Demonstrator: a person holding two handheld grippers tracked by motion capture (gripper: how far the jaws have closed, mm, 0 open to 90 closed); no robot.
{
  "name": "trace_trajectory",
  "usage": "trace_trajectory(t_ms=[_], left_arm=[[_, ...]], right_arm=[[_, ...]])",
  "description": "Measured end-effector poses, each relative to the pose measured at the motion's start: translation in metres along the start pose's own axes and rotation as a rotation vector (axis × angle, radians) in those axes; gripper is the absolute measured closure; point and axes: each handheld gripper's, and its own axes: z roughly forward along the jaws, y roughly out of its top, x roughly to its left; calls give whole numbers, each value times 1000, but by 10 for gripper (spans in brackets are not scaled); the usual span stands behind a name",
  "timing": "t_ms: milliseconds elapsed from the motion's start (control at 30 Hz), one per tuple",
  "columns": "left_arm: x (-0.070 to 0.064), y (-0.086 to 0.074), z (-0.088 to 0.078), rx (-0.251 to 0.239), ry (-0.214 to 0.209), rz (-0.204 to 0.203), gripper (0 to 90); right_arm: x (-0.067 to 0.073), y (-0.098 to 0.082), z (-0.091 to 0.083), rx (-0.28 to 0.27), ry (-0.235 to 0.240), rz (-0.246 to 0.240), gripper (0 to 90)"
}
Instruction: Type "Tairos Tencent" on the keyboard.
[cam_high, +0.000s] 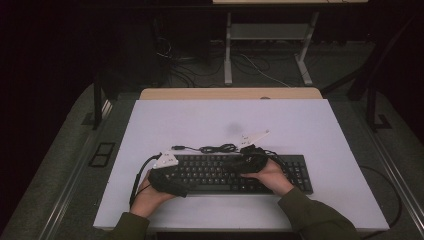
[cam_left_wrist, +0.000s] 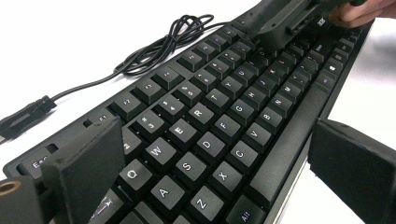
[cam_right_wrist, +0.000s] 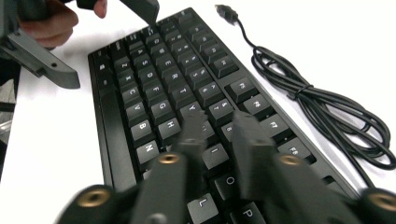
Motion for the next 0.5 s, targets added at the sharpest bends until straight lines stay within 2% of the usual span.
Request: trace_trajectory(t_ms=[267,333,500], left_arm=[[-1,1,0,9,5,4,80],[-1,2,-1,6,6,4,117],[1,3,-2,5,12,-2,162]], right_arm=[[0,-1,-2,-18,-12,4,422],[0,-2,-5,-36,-36,-2,382],[-2,-2,-8,-47,-52,15,341]])
